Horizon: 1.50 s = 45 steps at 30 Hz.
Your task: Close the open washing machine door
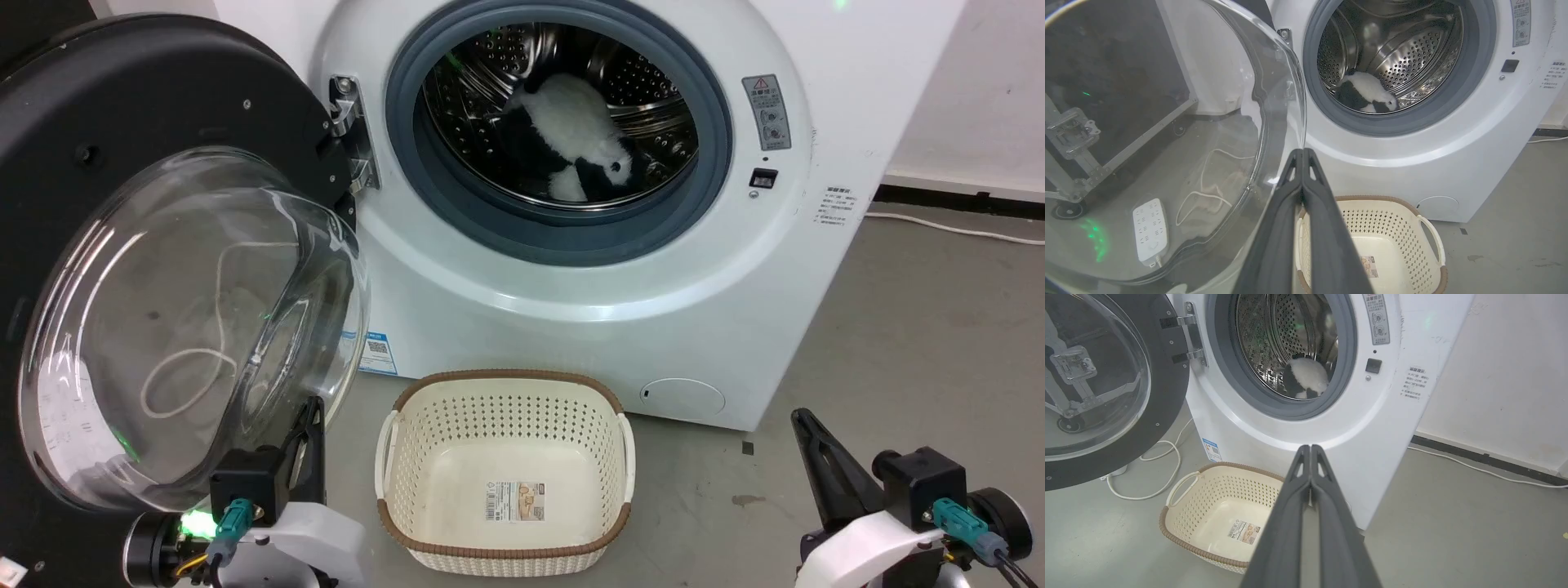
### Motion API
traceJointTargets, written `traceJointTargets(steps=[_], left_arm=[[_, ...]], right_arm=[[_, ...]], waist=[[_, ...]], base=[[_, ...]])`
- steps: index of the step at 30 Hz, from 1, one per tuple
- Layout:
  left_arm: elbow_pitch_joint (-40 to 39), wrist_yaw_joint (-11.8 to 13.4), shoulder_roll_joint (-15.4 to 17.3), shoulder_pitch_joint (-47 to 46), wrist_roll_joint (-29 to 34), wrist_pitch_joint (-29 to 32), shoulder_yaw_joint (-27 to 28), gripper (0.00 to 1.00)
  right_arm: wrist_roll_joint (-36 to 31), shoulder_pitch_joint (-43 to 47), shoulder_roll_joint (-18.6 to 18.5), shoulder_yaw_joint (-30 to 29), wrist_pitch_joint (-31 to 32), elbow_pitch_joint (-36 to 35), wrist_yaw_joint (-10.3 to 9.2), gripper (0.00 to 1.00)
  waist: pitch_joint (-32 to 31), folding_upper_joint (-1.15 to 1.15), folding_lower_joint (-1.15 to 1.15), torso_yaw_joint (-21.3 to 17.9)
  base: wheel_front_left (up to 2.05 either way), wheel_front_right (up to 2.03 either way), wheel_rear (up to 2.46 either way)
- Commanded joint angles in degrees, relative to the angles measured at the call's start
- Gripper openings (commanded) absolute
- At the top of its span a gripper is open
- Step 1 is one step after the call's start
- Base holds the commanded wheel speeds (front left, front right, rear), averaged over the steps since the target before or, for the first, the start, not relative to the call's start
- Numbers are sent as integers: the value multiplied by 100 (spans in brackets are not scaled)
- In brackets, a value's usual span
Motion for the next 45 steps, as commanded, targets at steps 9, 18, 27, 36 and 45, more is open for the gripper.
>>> traceJointTargets(steps=[9, 18, 27, 36, 45], left_arm=[[11, 9, 0, 2, -28, -21, -17, 100], [65, 20, 0, 0, -142, -126, -80, 100], [136, 31, 2, -6, -277, -258, -160, 47], [75, 10, 5, -48, -432, -394, -234, 0], [-565, 11, 3, -203, -497, -504, -105, 0]], right_arm=[[38, 11, 0, 12, -20, 10, 0, 100], [180, 34, 0, 28, -127, 67, 0, 100], [374, 53, -1, 53, -260, 163, 1, 100], [572, 68, -1, 73, -393, 268, 1, 100], [742, 98, -1, 76, -502, 361, 2, 100]], waist=[[0, 0, 0, 0], [1, 0, 0, 4], [-7, 0, 0, 15], [-20, 0, 0, 64], [-41, 0, 0, 264]], base=[[0, 0, 0], [0, 0, 0], [0, 0, 0], [0, 0, 0], [0, 0, 0]])
